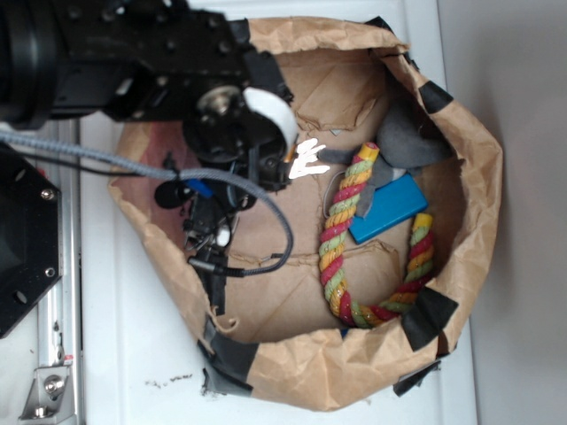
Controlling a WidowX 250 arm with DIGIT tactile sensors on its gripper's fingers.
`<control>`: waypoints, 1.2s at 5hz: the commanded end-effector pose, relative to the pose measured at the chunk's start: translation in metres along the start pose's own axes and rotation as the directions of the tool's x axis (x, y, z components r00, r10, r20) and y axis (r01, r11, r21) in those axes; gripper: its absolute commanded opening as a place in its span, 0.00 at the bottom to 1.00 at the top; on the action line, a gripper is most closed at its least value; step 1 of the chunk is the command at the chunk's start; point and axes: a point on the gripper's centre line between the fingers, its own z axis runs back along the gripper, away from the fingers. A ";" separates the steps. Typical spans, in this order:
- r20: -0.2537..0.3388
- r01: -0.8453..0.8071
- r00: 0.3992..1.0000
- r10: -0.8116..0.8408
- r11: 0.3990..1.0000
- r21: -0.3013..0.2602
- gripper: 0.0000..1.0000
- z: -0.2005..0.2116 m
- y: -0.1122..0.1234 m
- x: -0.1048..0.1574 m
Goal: Grab the silver keys.
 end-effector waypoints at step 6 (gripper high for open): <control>0.076 -0.048 0.996 0.038 0.990 0.130 1.00 -0.025 0.020 0.026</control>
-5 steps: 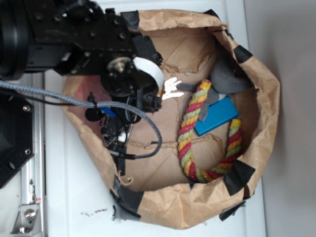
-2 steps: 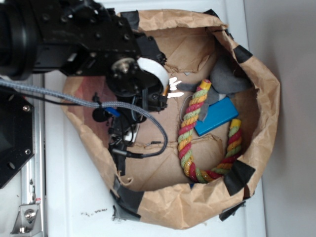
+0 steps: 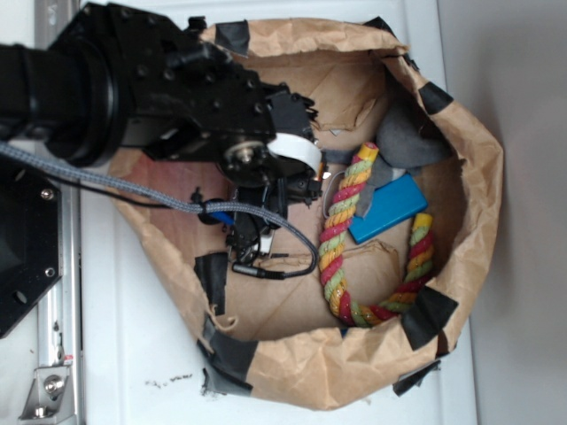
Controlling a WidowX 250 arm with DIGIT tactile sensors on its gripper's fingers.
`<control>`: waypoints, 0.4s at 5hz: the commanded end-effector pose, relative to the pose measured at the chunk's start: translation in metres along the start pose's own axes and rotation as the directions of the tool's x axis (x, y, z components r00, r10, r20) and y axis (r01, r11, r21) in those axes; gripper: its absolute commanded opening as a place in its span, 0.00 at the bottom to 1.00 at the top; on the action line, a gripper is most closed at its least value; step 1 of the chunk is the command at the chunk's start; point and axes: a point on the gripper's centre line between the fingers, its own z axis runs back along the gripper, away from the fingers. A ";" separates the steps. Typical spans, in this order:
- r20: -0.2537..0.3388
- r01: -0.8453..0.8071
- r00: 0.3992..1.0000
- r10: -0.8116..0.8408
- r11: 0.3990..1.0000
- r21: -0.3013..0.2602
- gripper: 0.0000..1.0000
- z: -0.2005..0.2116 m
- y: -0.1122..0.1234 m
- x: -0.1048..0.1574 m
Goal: Grab the silver keys.
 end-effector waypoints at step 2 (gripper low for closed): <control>0.015 -0.008 1.000 0.008 1.000 -0.006 0.00 0.006 0.009 0.007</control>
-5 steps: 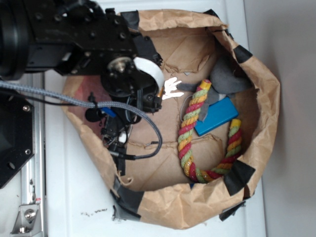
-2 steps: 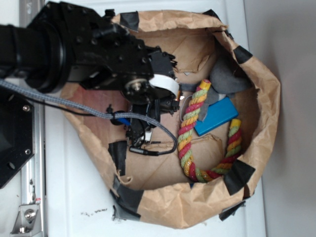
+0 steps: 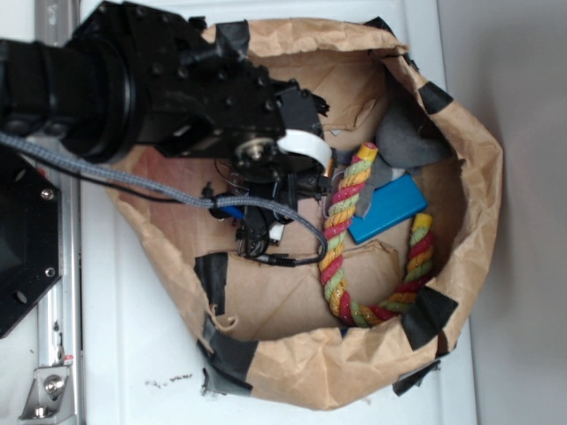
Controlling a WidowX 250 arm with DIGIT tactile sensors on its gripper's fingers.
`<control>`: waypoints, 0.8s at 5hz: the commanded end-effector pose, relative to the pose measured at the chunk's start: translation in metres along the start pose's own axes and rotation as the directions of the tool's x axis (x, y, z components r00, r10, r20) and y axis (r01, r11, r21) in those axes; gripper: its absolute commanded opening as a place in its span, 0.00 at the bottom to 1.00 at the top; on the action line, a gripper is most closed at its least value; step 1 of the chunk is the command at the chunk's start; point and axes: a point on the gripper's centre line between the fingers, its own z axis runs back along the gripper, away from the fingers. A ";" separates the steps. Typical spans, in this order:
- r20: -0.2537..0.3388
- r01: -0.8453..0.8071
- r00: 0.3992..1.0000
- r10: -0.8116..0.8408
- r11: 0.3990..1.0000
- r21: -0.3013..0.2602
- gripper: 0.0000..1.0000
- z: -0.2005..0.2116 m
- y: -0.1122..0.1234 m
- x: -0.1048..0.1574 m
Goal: Grab the silver keys.
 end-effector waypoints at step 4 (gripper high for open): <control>-0.082 0.086 0.993 -0.090 0.995 -0.055 0.00 0.044 0.034 -0.026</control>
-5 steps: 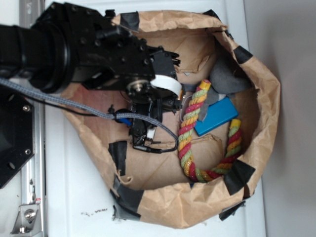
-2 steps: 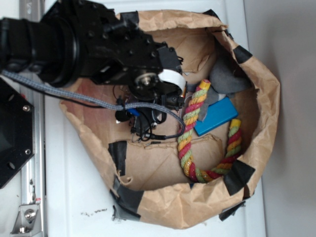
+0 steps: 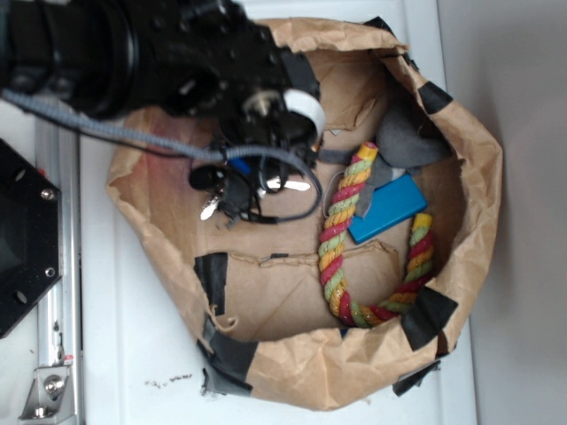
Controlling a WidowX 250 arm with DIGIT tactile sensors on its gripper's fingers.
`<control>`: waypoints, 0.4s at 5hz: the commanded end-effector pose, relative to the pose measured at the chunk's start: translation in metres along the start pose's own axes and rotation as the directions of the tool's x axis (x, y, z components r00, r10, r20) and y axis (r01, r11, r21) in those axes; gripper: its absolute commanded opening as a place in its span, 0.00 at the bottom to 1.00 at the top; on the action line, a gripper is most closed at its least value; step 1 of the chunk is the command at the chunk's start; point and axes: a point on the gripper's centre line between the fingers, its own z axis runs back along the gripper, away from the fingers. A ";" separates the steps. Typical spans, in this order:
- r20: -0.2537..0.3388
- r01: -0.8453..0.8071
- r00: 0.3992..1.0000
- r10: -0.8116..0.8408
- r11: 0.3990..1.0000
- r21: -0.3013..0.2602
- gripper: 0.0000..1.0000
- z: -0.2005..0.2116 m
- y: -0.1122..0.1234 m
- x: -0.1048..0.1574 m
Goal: Grab the silver keys.
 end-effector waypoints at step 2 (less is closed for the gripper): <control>0.014 0.001 1.000 -0.001 1.000 -0.017 0.00 0.041 0.009 0.010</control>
